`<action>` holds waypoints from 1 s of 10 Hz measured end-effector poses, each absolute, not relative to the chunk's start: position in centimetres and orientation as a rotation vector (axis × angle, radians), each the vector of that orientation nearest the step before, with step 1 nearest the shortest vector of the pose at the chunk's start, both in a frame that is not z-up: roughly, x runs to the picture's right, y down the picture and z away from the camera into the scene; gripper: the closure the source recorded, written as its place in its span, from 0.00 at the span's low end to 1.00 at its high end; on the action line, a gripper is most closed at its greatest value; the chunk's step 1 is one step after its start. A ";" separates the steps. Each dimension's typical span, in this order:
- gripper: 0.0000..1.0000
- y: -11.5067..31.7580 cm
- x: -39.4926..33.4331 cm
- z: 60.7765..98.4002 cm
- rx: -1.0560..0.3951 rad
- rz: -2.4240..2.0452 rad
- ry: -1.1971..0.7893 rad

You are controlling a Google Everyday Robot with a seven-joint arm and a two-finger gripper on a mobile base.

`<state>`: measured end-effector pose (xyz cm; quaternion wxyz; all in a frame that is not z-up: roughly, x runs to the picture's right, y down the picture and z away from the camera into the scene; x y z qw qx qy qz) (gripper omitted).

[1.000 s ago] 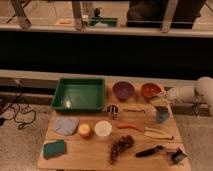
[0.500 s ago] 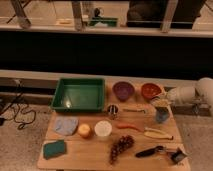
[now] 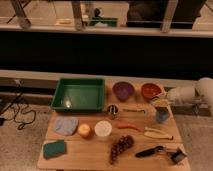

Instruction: Place eraser in plastic cup

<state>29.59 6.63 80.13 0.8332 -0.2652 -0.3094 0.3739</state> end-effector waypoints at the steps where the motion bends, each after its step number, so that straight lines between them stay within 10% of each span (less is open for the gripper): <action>1: 1.00 6.6 29.6 80.1 -0.562 0.794 -0.657; 10: 1.00 6.8 30.5 80.3 -0.581 0.839 -0.690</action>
